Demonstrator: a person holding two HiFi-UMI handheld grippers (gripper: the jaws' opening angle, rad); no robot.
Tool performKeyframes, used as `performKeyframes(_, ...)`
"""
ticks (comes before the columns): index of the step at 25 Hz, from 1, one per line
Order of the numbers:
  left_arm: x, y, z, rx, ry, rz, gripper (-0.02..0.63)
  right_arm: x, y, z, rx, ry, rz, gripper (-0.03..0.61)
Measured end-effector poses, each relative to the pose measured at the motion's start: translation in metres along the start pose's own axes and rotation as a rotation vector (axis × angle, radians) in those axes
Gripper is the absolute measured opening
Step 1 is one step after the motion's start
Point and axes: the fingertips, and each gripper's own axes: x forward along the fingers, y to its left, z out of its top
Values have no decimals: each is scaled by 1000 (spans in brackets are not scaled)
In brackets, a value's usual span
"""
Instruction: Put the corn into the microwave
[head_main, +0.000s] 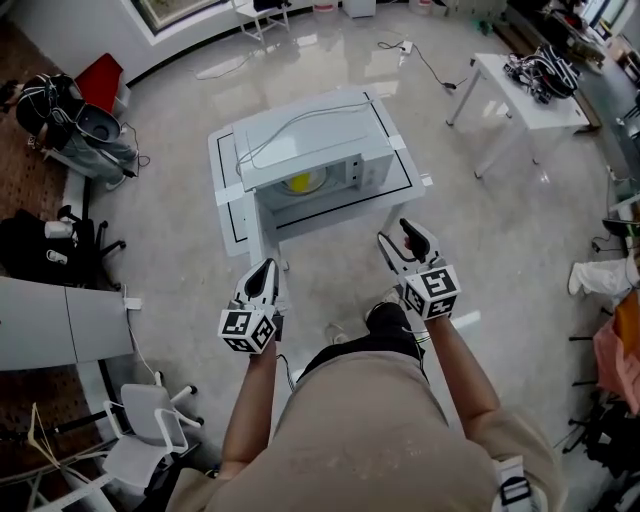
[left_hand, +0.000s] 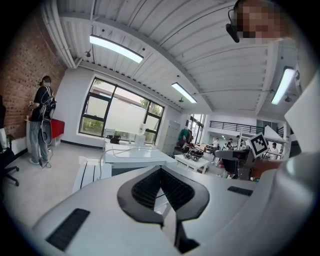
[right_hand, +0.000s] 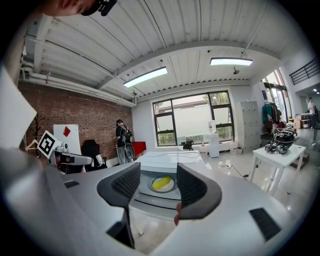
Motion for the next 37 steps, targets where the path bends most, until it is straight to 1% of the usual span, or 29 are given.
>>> performKeyframes(5, -5, 9, -6, 3, 19, 12, 3, 7, 2, -10, 15, 11, 2, 236)
performKeyframes(11, -11, 10, -12, 2, 25, 7, 3, 13, 5, -23, 36, 39, 13, 235)
performKeyframes(14, -13, 11, -10, 0, 18, 4, 3, 12, 7, -26, -8, 59, 5, 203)
performKeyframes(26, -22, 18, -6, -4, -3, -3, 3, 13, 15, -25, 12, 45, 6, 198)
performKeyframes(32, -28, 14, -10, -3, 5, -9, 3, 8, 21, -24, 64, 26, 7, 198)
performKeyframes(37, -37, 15, -19, -11, 19, -4, 3, 6, 31, -31, 96, 33, 16, 193)
